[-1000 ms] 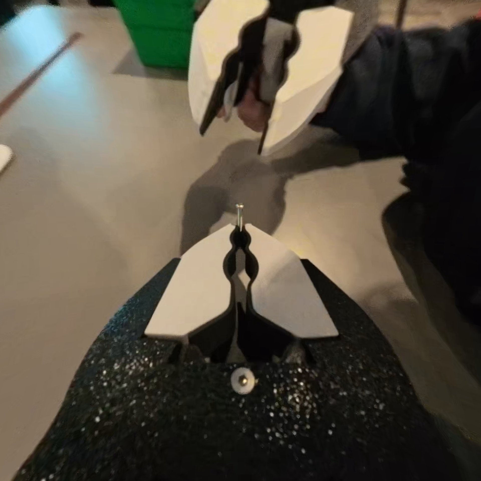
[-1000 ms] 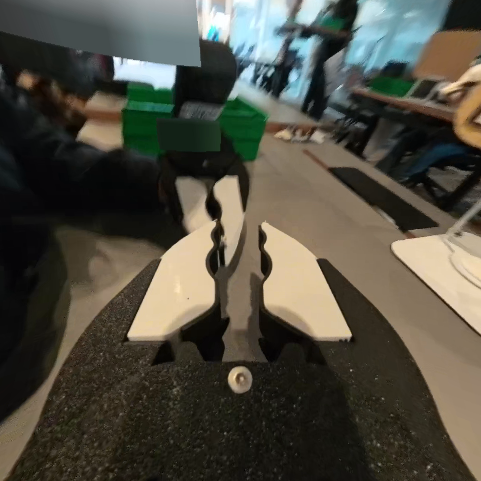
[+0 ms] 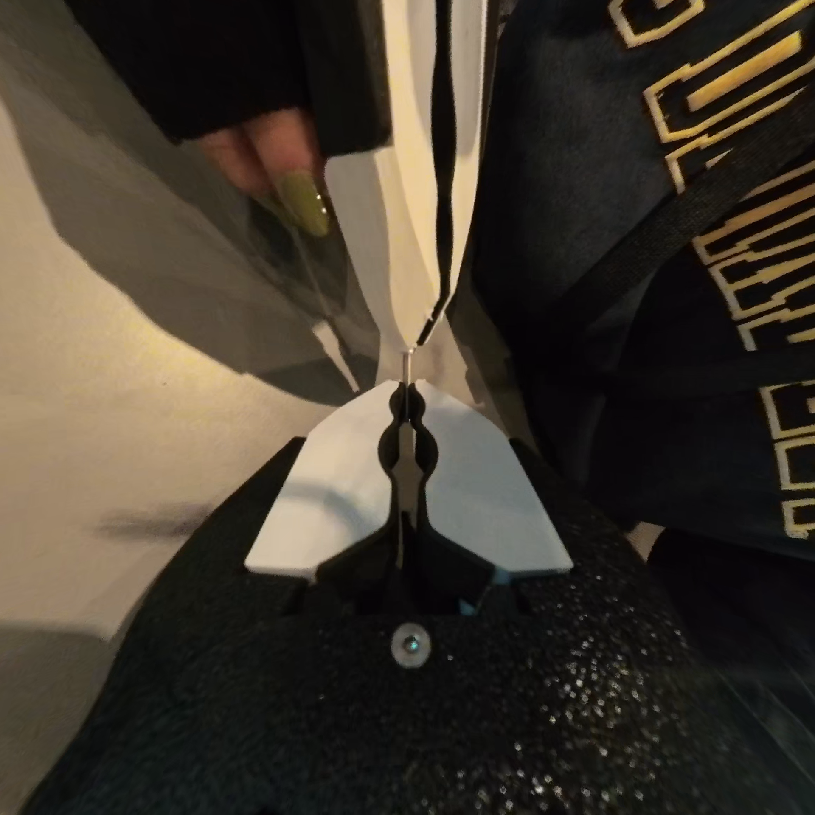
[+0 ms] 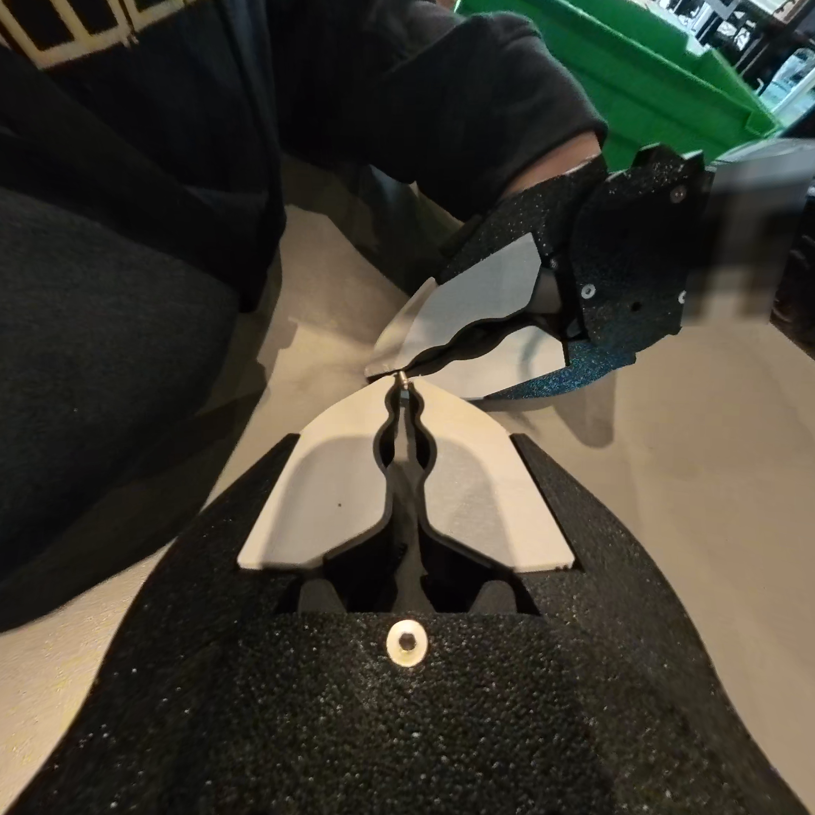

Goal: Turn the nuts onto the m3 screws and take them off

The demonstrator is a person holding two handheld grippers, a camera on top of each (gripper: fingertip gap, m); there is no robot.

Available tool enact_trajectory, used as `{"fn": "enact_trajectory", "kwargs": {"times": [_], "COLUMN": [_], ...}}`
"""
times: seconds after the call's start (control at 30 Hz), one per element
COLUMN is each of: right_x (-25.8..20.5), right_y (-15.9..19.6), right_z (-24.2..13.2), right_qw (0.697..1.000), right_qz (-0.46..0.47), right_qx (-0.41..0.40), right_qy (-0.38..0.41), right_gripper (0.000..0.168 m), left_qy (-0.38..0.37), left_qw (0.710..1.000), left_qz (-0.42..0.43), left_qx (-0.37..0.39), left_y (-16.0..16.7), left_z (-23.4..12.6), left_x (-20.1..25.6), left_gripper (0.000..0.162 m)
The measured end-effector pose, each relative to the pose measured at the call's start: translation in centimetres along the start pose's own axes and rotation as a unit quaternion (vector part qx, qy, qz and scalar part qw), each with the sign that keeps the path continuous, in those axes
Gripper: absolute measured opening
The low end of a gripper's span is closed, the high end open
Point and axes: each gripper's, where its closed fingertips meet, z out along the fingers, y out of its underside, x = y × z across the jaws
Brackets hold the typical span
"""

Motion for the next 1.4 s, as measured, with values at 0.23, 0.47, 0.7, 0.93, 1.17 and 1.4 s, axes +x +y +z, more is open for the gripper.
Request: {"fn": "enact_trajectory", "kwargs": {"times": [0.23, 0.47, 0.7, 0.93, 1.17, 1.4], "right_x": [0.03, -0.22, -0.09, -0.12, -0.19, -0.16], "right_y": [-0.02, 0.31, 0.04, 0.13, 0.22, 0.30], "right_z": [0.09, 0.34, 0.26, 0.26, 0.25, 0.28], "right_qw": [1.000, 1.000, 1.000, 0.994, 0.960, 0.922], "right_qz": [0.001, 0.001, 0.006, 0.103, 0.275, 0.374], "right_qx": [0.001, -0.012, -0.001, -0.017, -0.040, -0.064], "right_qy": [-0.008, -0.025, -0.027, -0.026, 0.028, 0.078], "right_gripper": [0.004, 0.017, 0.005, 0.004, 0.004, 0.004], "left_qy": [0.006, 0.010, 0.013, 0.012, 0.012, 0.013], "left_qw": [1.000, 1.000, 1.000, 1.000, 1.000, 1.000], "left_qz": [-0.004, -0.003, -0.003, -0.003, -0.002, -0.002], "left_qx": [0.005, 0.006, 0.008, 0.009, 0.009, 0.009], "left_y": [-0.12, -0.33, -0.48, -0.61, -0.71, -0.80], "left_z": [-0.14, -0.17, -0.25, -0.24, -0.20, -0.11], "left_x": [0.23, 0.43, 0.52, 0.51, 0.44, 0.32], "left_gripper": [0.001, 0.001, 0.001, 0.001, 0.001, 0.001]}}
